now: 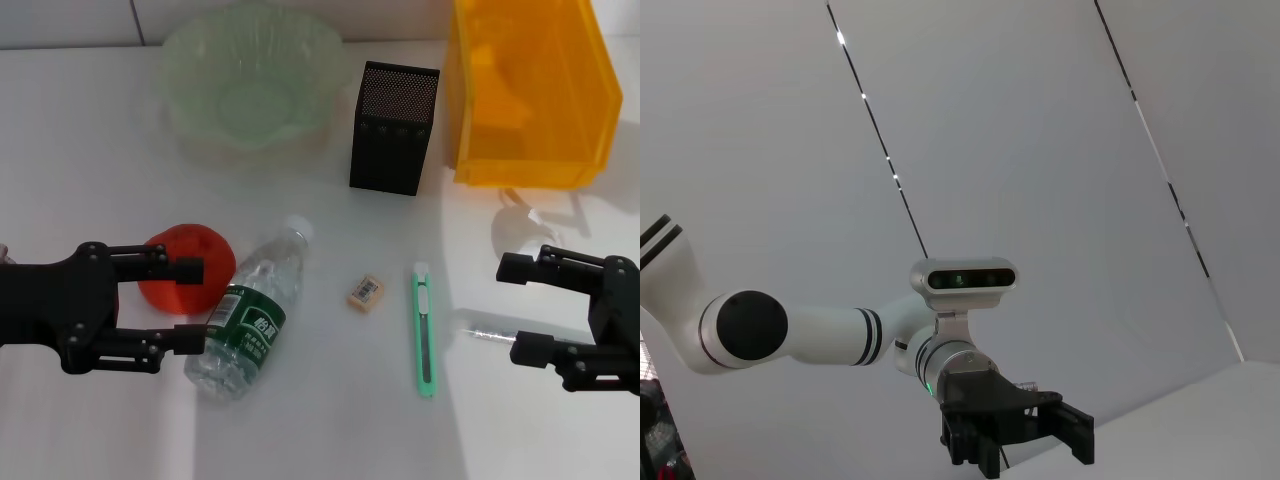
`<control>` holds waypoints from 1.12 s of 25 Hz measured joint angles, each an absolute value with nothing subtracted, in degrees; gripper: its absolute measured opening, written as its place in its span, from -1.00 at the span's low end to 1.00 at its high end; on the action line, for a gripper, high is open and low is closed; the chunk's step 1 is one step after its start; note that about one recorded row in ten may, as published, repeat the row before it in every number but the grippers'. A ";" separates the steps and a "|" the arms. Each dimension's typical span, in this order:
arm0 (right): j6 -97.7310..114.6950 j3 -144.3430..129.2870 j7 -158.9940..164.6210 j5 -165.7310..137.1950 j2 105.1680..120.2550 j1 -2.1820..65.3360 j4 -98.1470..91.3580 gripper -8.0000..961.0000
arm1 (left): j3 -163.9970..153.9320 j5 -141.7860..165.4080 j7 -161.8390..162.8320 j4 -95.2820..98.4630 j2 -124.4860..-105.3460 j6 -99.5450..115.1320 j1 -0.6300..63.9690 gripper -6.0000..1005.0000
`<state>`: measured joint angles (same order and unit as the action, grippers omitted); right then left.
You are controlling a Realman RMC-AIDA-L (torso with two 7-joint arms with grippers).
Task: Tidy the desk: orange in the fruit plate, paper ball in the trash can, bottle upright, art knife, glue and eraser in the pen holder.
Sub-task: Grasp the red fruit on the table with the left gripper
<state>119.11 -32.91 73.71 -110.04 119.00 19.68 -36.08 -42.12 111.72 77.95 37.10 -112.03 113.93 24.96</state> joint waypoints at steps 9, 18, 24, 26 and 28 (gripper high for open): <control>118.99 -31.25 72.25 -110.03 118.87 19.04 -33.95 0.73 | -41.99 111.76 81.43 41.85 -112.29 106.25 25.08 0.45; 118.99 -30.89 70.46 -110.04 118.58 18.98 -31.68 0.73 | -42.14 121.07 80.15 41.72 -116.21 89.15 26.63 0.43; 119.00 -30.85 70.39 -110.23 118.87 19.00 -31.64 0.73 | -42.19 121.88 78.02 41.60 -117.87 83.69 26.79 0.41; 119.00 -30.85 70.39 -110.25 118.89 18.98 -31.62 0.73 | -42.19 121.89 78.02 41.56 -117.89 83.20 26.80 0.41; 119.00 -30.84 70.40 -110.26 118.91 18.97 -31.47 0.73 | -42.19 121.89 78.00 41.55 -117.94 82.38 26.78 0.40</control>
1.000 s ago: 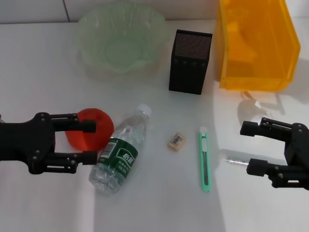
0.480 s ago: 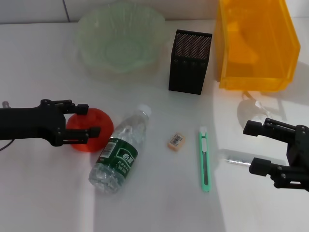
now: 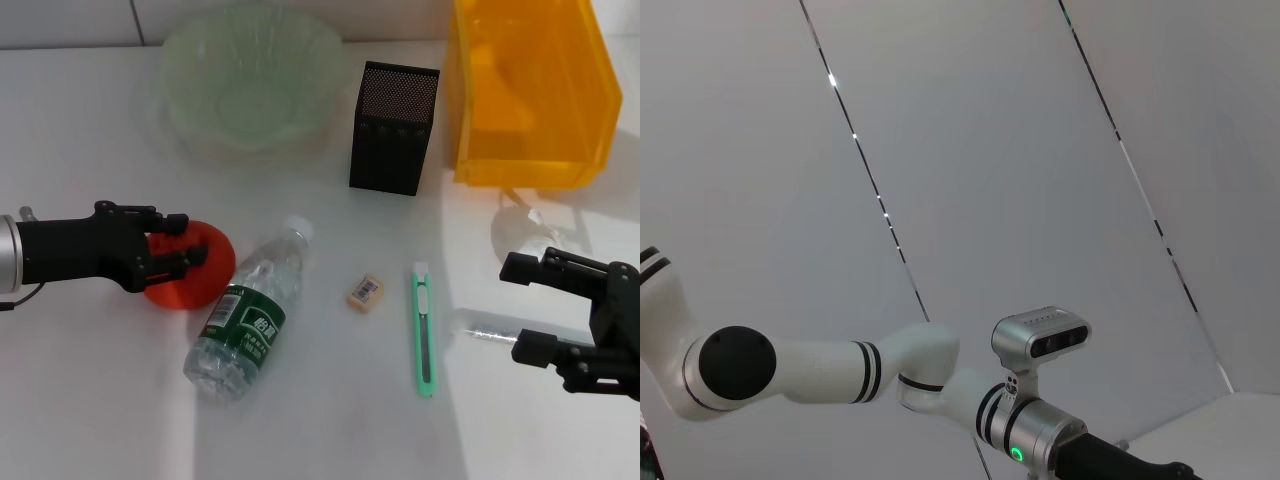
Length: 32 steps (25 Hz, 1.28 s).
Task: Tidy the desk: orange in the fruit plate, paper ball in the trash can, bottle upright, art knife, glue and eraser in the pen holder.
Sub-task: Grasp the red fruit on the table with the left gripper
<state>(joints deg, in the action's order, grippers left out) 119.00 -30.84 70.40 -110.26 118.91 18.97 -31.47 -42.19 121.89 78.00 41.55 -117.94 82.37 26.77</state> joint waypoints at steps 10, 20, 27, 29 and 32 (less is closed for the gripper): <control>118.98 -30.84 69.69 -110.40 118.92 19.57 -29.87 0.73 | -41.32 121.48 76.73 41.61 -118.03 81.20 26.28 -0.25; 118.32 -30.85 69.69 -110.36 118.88 19.60 -29.78 0.73 | -41.51 121.44 75.10 41.07 -118.36 78.86 26.10 -0.35; 118.29 -30.85 69.69 -110.19 118.91 19.60 -29.79 0.73 | -41.33 119.59 72.46 39.89 -118.43 77.28 25.80 -0.48; 118.29 -30.85 69.69 -110.18 118.91 19.60 -29.80 0.73 | -41.32 119.26 72.13 39.55 -118.37 77.16 25.80 -0.69; 118.29 -30.85 69.69 -110.16 118.91 19.60 -29.77 0.73 | -41.31 119.09 72.06 39.46 -118.34 76.92 25.81 -0.82</control>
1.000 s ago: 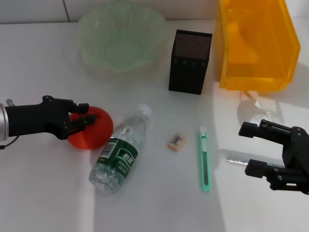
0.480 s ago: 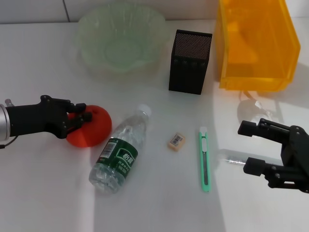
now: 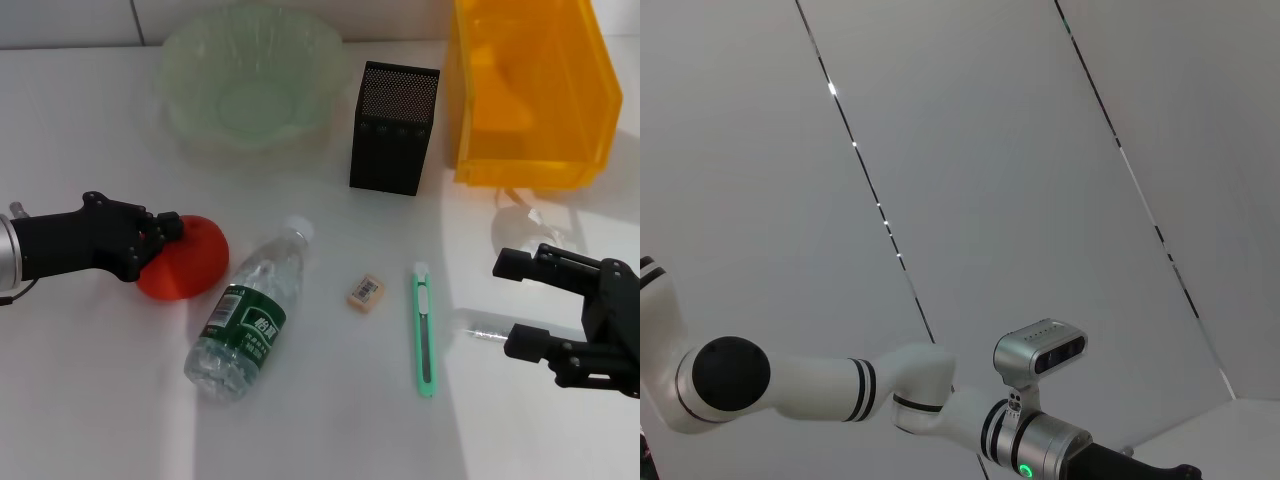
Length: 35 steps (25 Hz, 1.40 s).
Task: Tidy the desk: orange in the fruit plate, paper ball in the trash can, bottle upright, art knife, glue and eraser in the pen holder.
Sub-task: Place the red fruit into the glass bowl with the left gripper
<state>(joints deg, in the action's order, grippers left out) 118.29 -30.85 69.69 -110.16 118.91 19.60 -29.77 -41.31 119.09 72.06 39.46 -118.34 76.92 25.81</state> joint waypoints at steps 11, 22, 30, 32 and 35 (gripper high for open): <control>118.29 -30.57 69.69 -110.11 118.92 19.60 -29.68 0.73 | -41.68 111.65 71.64 39.39 -118.27 82.72 26.38 -0.92; 118.20 -28.98 66.88 -110.03 118.91 19.59 -26.28 0.73 | -41.92 89.23 65.69 30.53 -118.53 80.18 32.96 -0.92; 118.38 -26.91 63.37 -109.95 118.98 21.49 -21.43 0.73 | -41.92 80.72 61.46 21.13 -119.08 62.45 43.77 -0.93; 118.56 -26.90 62.99 -109.95 119.00 22.12 -20.59 0.73 | -41.92 80.36 62.12 20.23 -119.09 56.78 45.60 -0.93; 118.67 -26.88 62.83 -109.94 119.06 22.81 -19.64 0.73 | -42.01 80.24 64.06 19.34 -119.09 51.98 47.32 -0.87</control>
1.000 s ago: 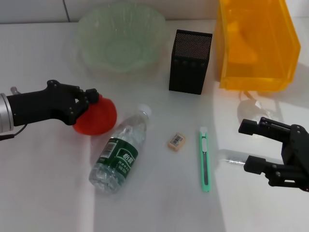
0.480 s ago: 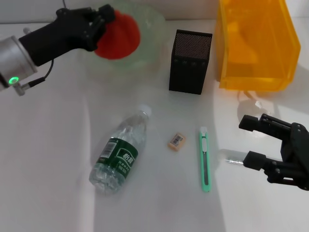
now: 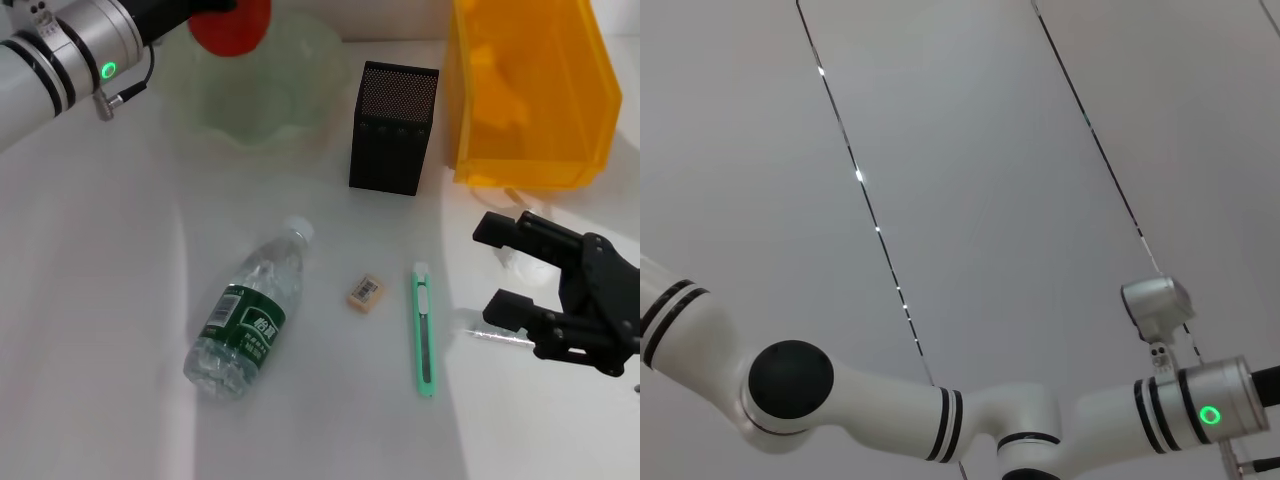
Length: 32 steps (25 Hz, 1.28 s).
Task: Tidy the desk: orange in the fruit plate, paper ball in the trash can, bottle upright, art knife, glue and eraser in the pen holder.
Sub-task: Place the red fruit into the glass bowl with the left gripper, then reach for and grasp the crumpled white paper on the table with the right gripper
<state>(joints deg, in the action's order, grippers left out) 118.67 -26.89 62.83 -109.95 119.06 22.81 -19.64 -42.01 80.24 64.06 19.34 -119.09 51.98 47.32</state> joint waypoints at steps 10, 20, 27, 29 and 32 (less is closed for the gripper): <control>118.27 -26.01 62.90 -108.12 119.09 23.41 -19.59 0.73 | -42.06 77.49 65.53 19.48 -118.76 61.73 45.27 -0.43; 118.23 -19.40 88.49 -106.13 117.01 22.27 -43.07 0.73 | -51.31 89.35 70.87 33.66 -114.04 92.83 30.26 0.42; 121.26 -30.92 125.47 -122.98 116.41 24.17 -90.39 0.73 | -51.70 95.91 71.23 34.92 -111.92 96.43 26.24 0.65; 122.24 -34.95 130.20 -128.62 116.38 25.45 -98.93 0.73 | -51.64 96.38 71.24 34.89 -111.87 96.23 25.90 0.67; 121.17 -42.11 134.05 -138.50 116.75 27.45 -104.52 0.73 | -51.61 96.58 71.25 34.61 -111.87 95.94 25.70 0.71</control>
<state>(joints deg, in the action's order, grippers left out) 121.17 -42.11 134.05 -138.50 116.75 27.45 -104.52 -51.61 96.58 71.25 34.61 -111.87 95.94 25.70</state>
